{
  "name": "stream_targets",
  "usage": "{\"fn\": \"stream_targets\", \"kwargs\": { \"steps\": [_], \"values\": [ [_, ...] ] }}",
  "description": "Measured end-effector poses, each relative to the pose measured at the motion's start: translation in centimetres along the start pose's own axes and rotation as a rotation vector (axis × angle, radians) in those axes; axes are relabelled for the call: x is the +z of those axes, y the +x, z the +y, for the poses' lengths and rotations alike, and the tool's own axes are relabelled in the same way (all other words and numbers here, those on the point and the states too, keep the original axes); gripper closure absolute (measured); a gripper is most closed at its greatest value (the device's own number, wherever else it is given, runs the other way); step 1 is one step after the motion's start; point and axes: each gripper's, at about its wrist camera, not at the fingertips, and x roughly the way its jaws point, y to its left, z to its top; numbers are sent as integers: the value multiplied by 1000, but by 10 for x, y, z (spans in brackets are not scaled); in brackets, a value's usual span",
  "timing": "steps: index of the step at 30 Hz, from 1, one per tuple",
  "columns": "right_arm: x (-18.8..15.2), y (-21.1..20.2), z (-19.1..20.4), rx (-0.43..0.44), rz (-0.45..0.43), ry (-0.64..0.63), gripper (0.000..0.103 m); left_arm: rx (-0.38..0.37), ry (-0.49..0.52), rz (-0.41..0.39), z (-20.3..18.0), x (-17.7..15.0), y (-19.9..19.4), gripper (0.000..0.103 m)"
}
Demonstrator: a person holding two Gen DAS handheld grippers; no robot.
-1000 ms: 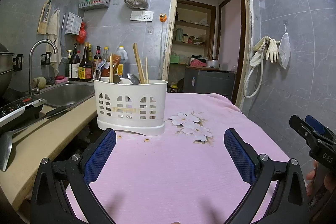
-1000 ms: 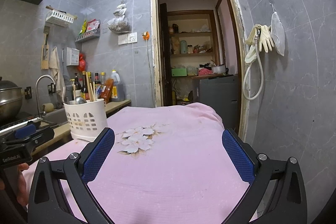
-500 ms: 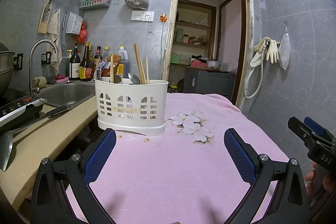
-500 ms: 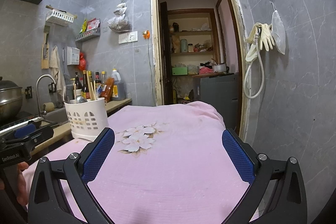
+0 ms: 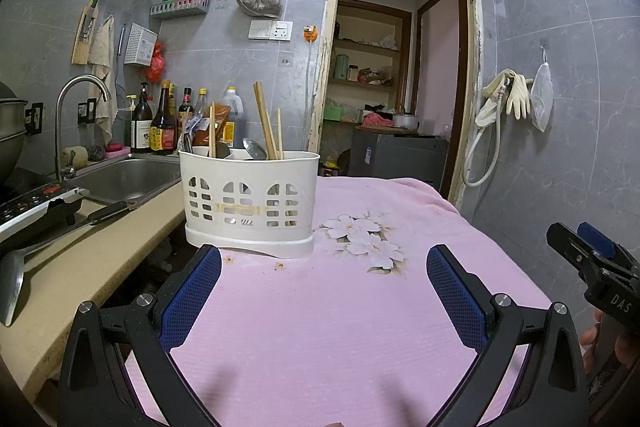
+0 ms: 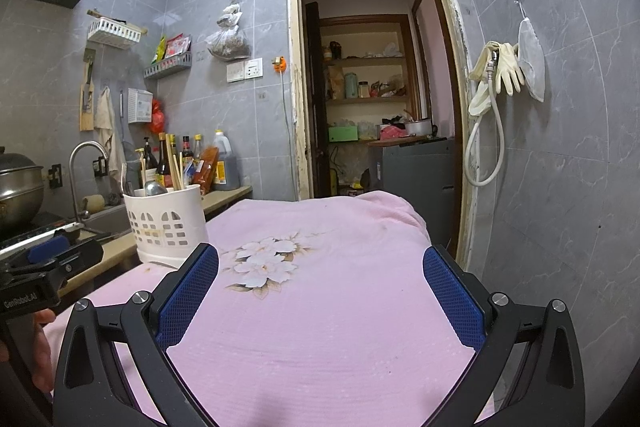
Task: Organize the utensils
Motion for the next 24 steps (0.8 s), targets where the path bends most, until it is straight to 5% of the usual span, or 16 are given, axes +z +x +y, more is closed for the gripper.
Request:
{"fn": "stream_targets", "kwargs": {
  "steps": [19, 24],
  "values": [
    [-4, -1, 5, 3, 6, 2, 0, -2, -11, 11, 1, 0, 0, 2],
    [-5, 0, 4, 3, 8, 4, 0, 51, -2, -19, 0, 2, -4, 2]
  ]
}}
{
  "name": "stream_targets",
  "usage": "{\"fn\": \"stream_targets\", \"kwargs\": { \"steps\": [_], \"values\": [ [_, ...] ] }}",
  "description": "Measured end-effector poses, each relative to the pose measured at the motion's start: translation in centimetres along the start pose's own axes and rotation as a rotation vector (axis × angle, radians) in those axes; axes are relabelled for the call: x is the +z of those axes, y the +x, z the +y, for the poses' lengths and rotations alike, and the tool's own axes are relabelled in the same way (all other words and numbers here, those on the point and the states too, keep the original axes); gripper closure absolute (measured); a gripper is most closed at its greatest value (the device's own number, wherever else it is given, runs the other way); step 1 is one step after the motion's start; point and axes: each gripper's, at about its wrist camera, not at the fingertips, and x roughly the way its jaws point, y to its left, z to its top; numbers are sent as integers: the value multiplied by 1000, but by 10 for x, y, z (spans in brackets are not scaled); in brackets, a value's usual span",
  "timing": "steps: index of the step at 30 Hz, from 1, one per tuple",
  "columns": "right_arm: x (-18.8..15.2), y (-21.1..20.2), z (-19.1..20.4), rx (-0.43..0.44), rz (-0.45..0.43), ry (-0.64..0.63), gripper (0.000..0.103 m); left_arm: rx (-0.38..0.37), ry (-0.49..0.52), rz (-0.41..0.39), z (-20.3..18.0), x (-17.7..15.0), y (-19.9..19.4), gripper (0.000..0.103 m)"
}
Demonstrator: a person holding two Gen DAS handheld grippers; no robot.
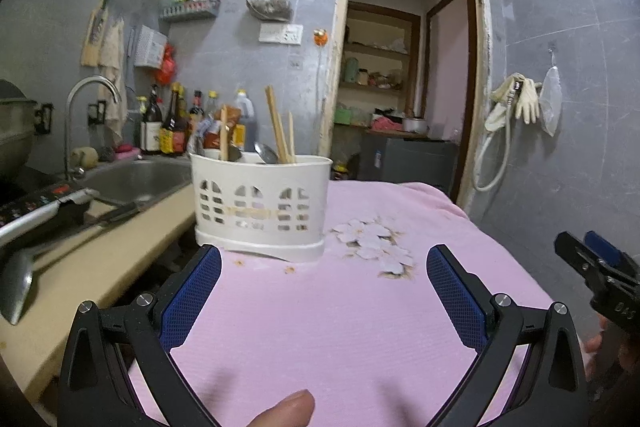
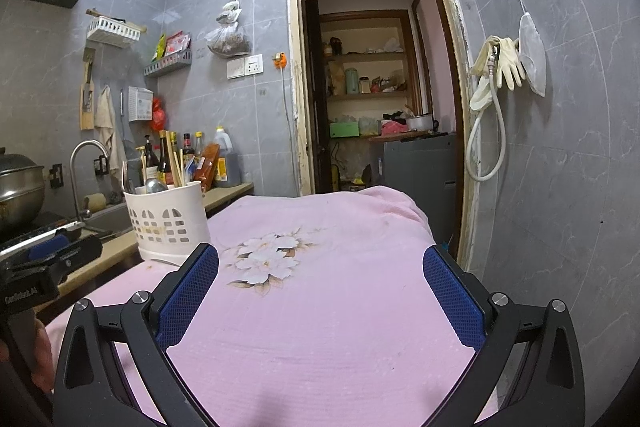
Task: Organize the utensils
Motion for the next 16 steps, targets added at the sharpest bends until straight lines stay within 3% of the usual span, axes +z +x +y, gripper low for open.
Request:
{"fn": "stream_targets", "kwargs": {
  "steps": [16],
  "values": [
    [-1, 1, 1, 2, 7, 1, 0, 18, 17, 17, 2, -3, 5, 2]
  ]
}}
